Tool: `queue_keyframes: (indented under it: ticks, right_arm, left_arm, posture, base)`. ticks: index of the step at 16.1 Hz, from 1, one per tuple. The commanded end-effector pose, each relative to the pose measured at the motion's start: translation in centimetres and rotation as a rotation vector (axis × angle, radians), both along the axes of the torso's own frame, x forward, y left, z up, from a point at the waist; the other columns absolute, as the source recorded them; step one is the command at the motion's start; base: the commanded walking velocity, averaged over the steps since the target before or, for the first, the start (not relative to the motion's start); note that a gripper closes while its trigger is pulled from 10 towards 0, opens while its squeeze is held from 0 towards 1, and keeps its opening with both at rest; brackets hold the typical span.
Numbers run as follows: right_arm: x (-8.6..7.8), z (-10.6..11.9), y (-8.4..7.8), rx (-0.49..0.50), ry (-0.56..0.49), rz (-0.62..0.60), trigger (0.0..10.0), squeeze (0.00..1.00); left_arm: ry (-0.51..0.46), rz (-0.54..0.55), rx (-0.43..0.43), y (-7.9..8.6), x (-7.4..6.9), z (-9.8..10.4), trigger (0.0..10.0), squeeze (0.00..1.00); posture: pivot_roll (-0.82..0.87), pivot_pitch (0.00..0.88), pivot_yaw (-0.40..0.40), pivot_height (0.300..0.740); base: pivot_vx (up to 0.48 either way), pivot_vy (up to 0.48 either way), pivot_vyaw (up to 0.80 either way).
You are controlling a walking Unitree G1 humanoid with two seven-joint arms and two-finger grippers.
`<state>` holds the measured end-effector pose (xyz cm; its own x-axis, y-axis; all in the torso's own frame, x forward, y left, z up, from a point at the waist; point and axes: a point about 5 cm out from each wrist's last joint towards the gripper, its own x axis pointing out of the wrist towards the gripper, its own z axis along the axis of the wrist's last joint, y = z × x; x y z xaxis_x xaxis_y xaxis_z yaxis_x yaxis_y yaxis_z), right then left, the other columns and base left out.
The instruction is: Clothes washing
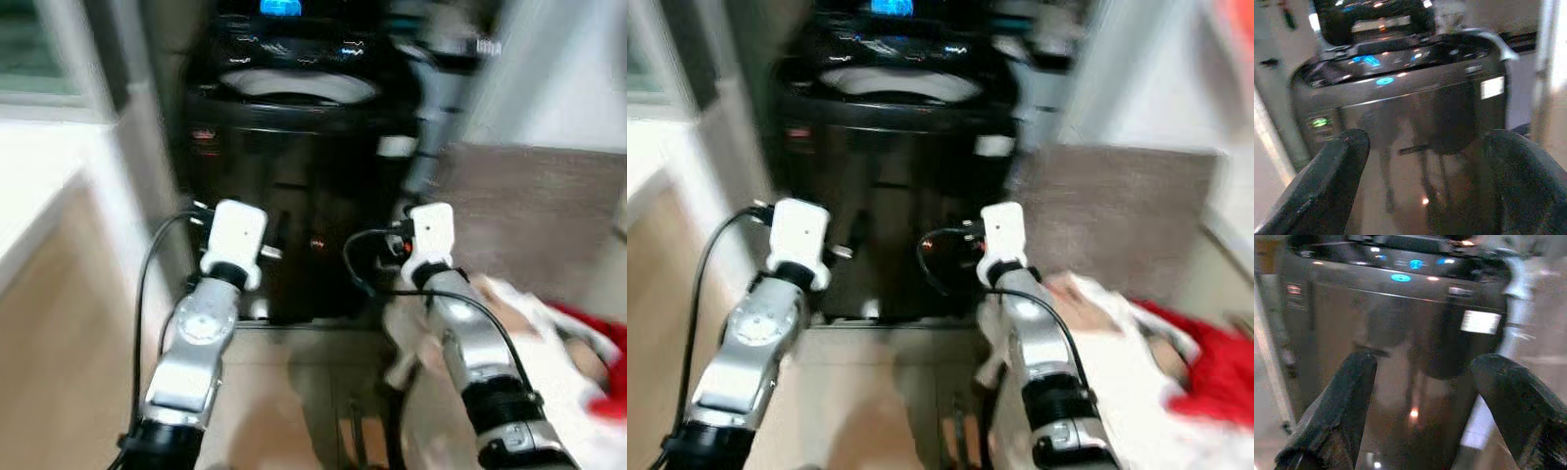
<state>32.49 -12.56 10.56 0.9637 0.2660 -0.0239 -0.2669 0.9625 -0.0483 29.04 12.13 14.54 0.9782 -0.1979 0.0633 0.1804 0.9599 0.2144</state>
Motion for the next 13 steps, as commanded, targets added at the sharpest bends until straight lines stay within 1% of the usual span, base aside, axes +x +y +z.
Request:
queue_keyframes:
  ticks: [1,3,4,5,13]
  right_arm:
    - [0.09,0.02,-0.82,-0.01,0.001,-0.024,10.0,0.0]
    - [0.13,0.08,-0.87,-0.015,0.0,-0.022,10.0,0.0]
    - [0.16,0.12,-0.91,-0.016,0.0,-0.021,10.0,0.0]
    - [0.17,0.13,-0.92,-0.017,0.001,-0.02,10.0,0.0]
    - [0.23,0.02,-0.77,-0.018,0.008,-0.012,10.0,0.0]
  left_arm:
    - [-0.005,-0.023,-0.008,-0.75,0.03,0.12,10.0,0.0]
    - [0.004,-0.025,-0.031,-0.76,0.06,0.03,10.0,0.0]
    - [0.01,-0.026,-0.039,-0.81,0.05,-0.01,10.0,0.0]
    - [0.008,-0.024,-0.033,-0.8,0.06,0.02,10.0,0.0]
    - [-0.005,-0.008,-0.019,-0.84,0.06,0.05,10.0,0.0]
  posture:
    - [-0.03,0.0,-0.067,0.74]
    - [-0.03,0.0,-0.067,0.74]
    - [-0.03,0.0,-0.068,0.74]
    - [-0.03,0.0,-0.068,0.74]
    - [-0.03,0.0,-0.068,0.74]
  base:
    - [0.0,0.0,0.0]
    - [0.0,0.0,0.0]
    - [0.0,0.277,0.0]
    - [0.0,0.311,0.0]
    - [0.0,0.0,0.0]
